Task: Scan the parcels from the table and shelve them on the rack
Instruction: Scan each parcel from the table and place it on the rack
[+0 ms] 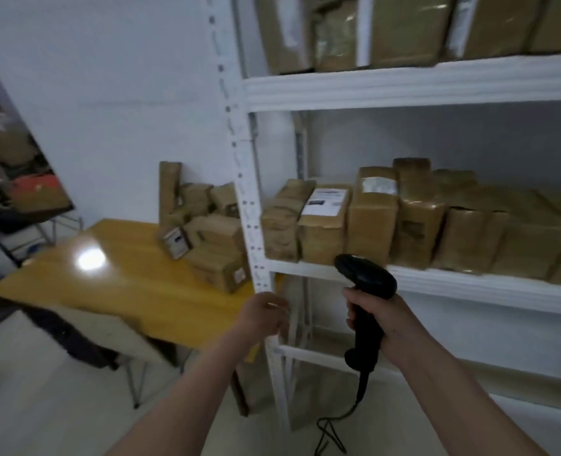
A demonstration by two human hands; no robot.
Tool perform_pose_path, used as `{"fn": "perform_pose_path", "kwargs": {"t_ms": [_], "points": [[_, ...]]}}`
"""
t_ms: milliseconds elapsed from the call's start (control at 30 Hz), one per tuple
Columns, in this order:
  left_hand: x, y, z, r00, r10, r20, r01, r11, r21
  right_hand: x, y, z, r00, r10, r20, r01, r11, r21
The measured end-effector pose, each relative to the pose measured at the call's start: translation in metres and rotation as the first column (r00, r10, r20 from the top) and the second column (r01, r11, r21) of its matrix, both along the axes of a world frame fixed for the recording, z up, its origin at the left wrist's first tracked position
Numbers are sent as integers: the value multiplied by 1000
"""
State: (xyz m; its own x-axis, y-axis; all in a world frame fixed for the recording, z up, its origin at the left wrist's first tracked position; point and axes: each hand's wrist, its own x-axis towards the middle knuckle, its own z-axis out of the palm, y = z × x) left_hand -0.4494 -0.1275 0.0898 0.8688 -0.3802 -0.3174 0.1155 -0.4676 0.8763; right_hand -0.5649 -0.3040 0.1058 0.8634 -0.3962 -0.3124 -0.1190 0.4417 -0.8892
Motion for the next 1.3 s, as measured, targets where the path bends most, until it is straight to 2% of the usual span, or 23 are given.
{"fn": "perform_pose_path", "kwargs": {"t_ms": [233,467,867,1100,1300], "points": [[41,153,1,993,115,-17,-115,993,31,65,133,-10,998,59,-4,-59,997,-55],[65,241,4,972,230,-47,-231,973,-25,112,223,-7,990,129,-54,-132,989,-66],[144,333,-10,934,351,-72,-354,935,-29,231,310,-27,969,232,-82,-241,964,-112],[269,346,-8,929,364,-69,-365,931,-1,347,334,-29,961,262,-90,-267,962,-56],[378,339,-7,947,314,-63,-312,949,42,448,336,-28,965,238,-111,-243,969,-35]]}}
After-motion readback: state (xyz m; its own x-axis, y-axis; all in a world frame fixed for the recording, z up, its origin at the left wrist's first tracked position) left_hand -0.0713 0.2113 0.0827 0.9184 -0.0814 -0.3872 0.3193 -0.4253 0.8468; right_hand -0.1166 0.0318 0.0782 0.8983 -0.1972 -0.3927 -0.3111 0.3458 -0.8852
